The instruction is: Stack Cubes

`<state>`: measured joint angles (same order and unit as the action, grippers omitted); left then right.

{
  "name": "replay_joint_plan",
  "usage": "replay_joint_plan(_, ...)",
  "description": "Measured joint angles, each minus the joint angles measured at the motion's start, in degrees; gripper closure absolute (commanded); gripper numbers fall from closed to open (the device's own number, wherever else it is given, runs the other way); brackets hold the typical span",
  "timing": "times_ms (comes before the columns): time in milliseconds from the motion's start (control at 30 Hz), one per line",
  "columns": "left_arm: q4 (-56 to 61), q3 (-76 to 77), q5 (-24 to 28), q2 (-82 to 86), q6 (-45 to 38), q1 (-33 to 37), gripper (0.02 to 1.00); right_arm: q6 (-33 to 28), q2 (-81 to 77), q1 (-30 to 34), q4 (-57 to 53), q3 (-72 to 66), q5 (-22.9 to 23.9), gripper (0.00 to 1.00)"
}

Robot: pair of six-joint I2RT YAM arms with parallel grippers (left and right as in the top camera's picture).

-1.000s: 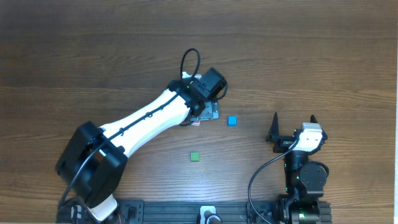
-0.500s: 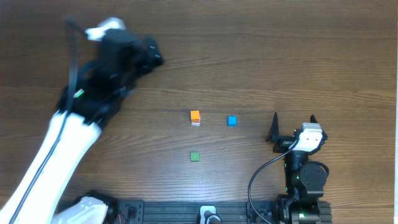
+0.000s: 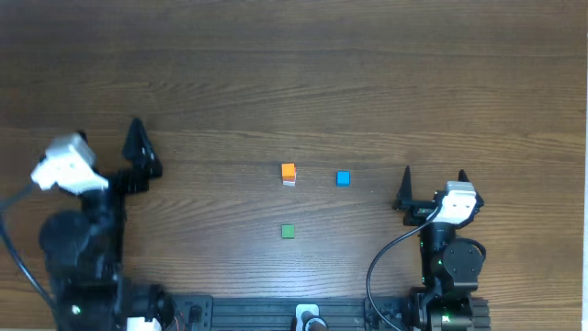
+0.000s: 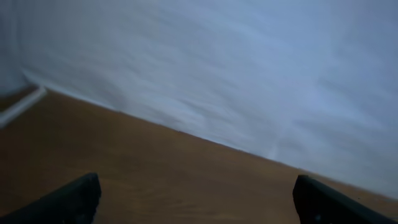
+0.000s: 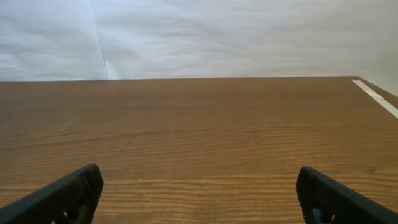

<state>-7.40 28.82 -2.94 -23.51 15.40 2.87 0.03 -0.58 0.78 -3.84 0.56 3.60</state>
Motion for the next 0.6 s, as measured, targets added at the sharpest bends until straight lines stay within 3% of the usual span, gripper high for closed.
replay_joint_plan(233,0.83,-13.27,5.66,12.0,-5.99,2.71,0.02,0.0,-0.02,0.0,0.02,0.0,0.0,0.007)
replay_joint_plan(600,1.03,-23.67,8.98,21.27,-7.91,1.42,0.02,-0.02,0.0,0.0,0.02,0.0,0.0,0.009)
